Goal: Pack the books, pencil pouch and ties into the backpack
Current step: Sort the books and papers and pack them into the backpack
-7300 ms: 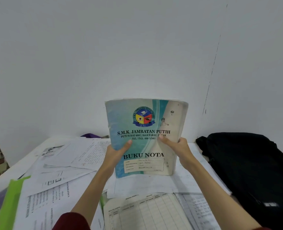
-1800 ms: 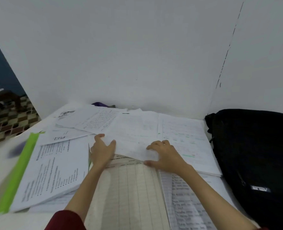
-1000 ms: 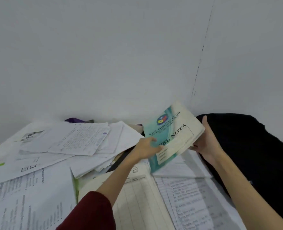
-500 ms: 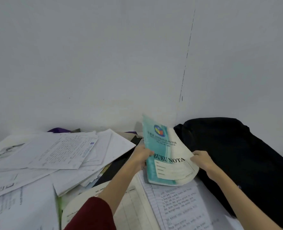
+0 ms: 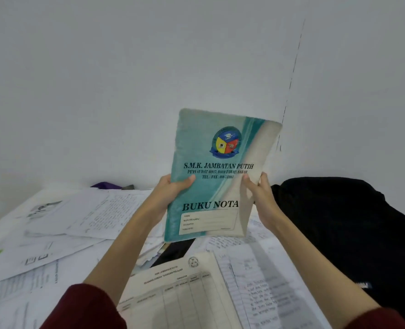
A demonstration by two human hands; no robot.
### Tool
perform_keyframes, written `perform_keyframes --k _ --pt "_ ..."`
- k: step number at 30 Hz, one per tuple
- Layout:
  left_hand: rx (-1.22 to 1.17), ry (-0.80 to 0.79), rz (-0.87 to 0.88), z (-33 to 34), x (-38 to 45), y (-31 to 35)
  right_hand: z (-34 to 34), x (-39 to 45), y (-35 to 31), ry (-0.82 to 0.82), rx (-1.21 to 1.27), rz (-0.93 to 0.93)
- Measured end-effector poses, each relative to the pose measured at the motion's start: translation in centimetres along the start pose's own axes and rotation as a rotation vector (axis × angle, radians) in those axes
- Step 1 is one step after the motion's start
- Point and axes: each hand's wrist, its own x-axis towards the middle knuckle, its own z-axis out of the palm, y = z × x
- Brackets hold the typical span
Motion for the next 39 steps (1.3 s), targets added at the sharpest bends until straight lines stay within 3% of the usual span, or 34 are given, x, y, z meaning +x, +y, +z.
perform_keyframes --k 5,9,14,19,23,28,33,36,39 --pt "-0.027 0.128 0.028 -1.4 0.4 -1.4 1.4 -0.6 0.1 0.018 -0.019 -0.049" --pt "0.108 0.104 -0.055 -1.6 -0.5 -4.3 1.0 -1.1 0.6 -0.025 -0.035 0.007" --pt "0.132 0.243 -0.007 -0.2 -0.2 -4.7 0.1 -2.0 -0.4 -0.032 0.041 0.089" --pt "0.100 0.040 0.078 3.0 0.6 -0.4 -4.0 -3.5 -4.4 -0.128 0.170 0.071" --pt "0.024 -0.080 0.051 7.8 1.6 0.5 -9.9 -5.5 -6.4 -0.143 -0.014 0.129" --pt "0.061 -0.241 -0.019 16.7 1.9 -1.5 -17.8 -9.0 -8.1 0.132 -0.145 0.139" --pt "1.058 -0.643 0.093 25.3 0.0 -5.6 -27.2 -12.9 -10.2 0.505 -0.309 0.181" --pt "1.077 -0.772 0.237 30.8 -3.7 -8.2 -32.3 -15.2 -10.6 0.697 -0.275 0.174" --pt "1.035 -0.787 0.315 34.9 -6.2 -10.4 -36.2 -17.0 -10.9 0.787 -0.161 0.135"
